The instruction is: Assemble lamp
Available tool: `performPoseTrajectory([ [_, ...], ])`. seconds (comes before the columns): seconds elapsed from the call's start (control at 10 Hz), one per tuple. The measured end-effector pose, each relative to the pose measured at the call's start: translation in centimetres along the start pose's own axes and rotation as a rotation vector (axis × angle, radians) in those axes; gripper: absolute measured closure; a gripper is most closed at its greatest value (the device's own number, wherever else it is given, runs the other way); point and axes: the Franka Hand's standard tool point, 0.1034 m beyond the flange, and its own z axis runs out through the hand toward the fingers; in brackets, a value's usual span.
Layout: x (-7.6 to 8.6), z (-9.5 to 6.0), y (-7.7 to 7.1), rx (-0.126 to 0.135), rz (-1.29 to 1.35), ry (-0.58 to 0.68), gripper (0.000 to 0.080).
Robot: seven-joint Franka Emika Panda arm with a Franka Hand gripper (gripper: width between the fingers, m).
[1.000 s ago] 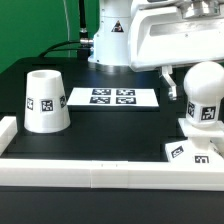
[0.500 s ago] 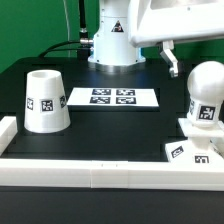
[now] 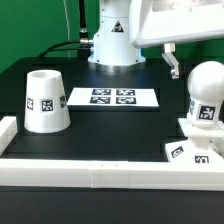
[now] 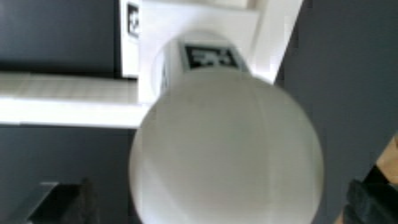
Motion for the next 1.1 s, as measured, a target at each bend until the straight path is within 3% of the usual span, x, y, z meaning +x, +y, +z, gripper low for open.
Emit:
performPoseTrajectory([
  [0.3, 0.09, 0.47, -0.32, 0.042, -0.039, -0.256, 0.0101],
  [0.5, 0.28, 0.61, 0.04, 0.050, -0.030, -0.297, 0.0101],
  [0.8, 0.27, 0.67, 0.05, 0.050, -0.032, -0.295, 0.0101],
  [1.0, 0.27, 0.88, 0.37, 0.008, -0.146, -0.288, 0.0101],
  [1.1, 0.21, 0.97, 0.26, 0.003, -0.164, -0.289, 0.0101],
])
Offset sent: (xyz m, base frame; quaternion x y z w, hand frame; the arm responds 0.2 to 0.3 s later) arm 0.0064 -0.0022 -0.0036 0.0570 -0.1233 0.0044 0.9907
